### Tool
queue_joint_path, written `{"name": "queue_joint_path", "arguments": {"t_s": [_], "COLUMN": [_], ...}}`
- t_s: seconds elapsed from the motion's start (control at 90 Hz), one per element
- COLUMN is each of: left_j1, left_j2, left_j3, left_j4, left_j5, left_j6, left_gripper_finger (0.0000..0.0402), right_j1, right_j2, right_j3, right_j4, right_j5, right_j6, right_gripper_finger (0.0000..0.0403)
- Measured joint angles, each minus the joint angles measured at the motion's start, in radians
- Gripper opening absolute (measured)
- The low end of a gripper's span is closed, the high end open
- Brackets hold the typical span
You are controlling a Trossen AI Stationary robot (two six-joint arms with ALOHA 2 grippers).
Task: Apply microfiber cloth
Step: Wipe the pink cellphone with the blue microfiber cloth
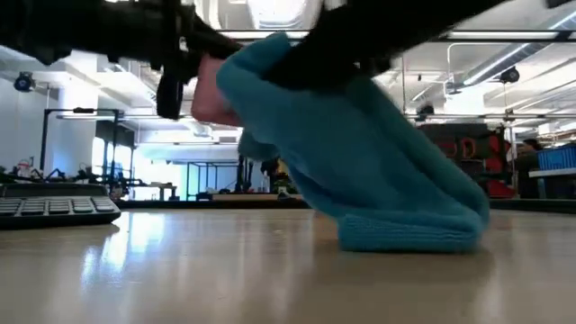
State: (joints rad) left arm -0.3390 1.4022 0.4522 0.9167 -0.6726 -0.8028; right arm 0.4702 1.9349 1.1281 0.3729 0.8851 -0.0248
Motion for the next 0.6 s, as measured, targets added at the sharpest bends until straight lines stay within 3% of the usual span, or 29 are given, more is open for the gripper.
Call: {"name": "queue_joint_path", "arguments": {"t_s": [0.3,0.444,0.6], "left_j1": [0.0,-0.006,-0.01], "left_j2": [0.1,0.094,0.083], "left_j3": [0.052,0.047,0.032], "left_j4": [0.032,0.055,0.088], "left_j5": [0.047,0.063,0.068], "left_j6": [-0.069,-0.091,-0.104], "left_gripper_finger": [0.002,0.0017,0.0021], "right_j1": [-0.068,-0.062,-0.046], "right_j2": [0.079,0.07,0.078], "right_j3": [0.193,0.201,0.197], "right_j4": [-0.015,-0.088,-0.103], "right_j5": [0.047,0.035,-0.077], "right_j6": [-0.394,-0.387,-0.363], "right_gripper_finger": [0.0,0.0,0.0]}}
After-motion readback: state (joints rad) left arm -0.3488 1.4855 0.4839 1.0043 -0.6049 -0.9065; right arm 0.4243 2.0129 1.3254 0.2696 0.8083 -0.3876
